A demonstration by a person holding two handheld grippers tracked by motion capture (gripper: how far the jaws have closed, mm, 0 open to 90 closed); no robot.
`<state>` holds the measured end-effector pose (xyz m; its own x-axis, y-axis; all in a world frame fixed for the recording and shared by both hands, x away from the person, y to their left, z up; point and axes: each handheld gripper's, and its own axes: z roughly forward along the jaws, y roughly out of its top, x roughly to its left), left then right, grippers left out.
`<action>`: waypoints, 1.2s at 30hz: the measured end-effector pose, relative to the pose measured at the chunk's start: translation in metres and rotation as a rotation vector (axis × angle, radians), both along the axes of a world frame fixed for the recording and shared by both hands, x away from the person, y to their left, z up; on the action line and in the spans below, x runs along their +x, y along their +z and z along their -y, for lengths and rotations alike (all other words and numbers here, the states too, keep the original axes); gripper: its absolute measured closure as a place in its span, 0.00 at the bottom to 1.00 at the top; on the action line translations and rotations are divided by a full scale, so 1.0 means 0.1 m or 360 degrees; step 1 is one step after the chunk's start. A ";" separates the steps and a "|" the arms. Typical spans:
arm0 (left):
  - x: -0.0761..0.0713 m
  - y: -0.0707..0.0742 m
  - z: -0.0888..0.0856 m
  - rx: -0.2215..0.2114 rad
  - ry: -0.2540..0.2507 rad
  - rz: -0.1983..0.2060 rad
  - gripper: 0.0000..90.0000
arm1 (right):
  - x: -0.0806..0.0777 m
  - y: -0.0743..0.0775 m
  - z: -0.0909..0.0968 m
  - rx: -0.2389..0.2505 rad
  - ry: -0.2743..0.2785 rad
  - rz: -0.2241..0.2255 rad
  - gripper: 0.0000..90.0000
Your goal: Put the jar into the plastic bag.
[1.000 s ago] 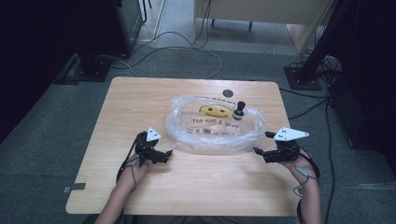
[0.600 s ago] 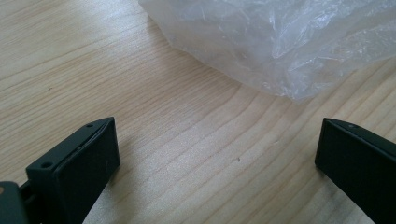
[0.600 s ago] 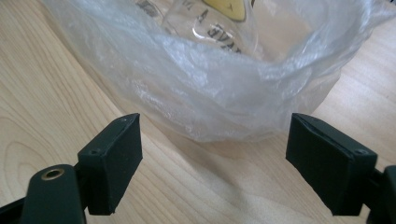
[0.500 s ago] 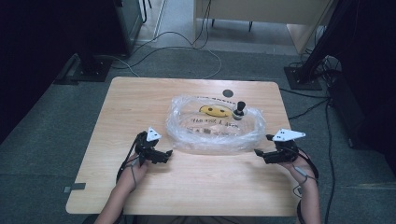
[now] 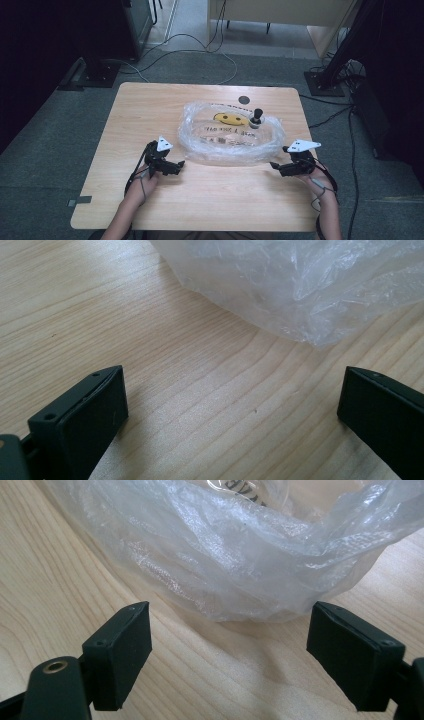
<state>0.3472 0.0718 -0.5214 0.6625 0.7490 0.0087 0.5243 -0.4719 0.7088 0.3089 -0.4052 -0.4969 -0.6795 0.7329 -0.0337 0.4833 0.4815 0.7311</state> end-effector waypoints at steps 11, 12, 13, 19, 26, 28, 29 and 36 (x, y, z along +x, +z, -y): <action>0.00 0.00 0.00 0.0000 0.0000 0.0000 0.00 | -0.07 0.11 0.11 0.0047 -0.0012 0.0054 0.20; 0.00 0.00 0.00 -0.0001 0.0000 0.0000 0.00 | -0.07 0.11 0.13 0.0059 -0.0025 0.0046 0.20; 0.00 0.00 0.00 -0.0001 0.0000 0.0001 0.00 | -0.07 0.10 0.14 0.0056 -0.0026 0.0047 0.20; 0.00 0.00 0.00 0.0000 0.0000 0.0000 0.00 | -0.06 0.04 0.22 0.0063 -0.0062 0.0020 0.20; 0.00 0.00 0.00 0.0000 0.0000 0.0000 0.00 | -0.04 -0.05 0.25 0.0051 -0.0068 0.0006 0.20; 0.00 0.00 0.00 0.0000 0.0000 0.0000 0.00 | -0.04 -0.07 0.24 0.0046 -0.0058 0.0029 0.20; 0.00 0.00 0.00 -0.0001 0.0000 0.0001 0.00 | -0.04 -0.08 0.23 0.0056 -0.0049 0.0032 0.20; 0.00 0.00 0.00 0.0000 0.0000 0.0000 0.00 | -0.01 -0.18 0.21 0.0050 -0.0033 -0.0007 0.20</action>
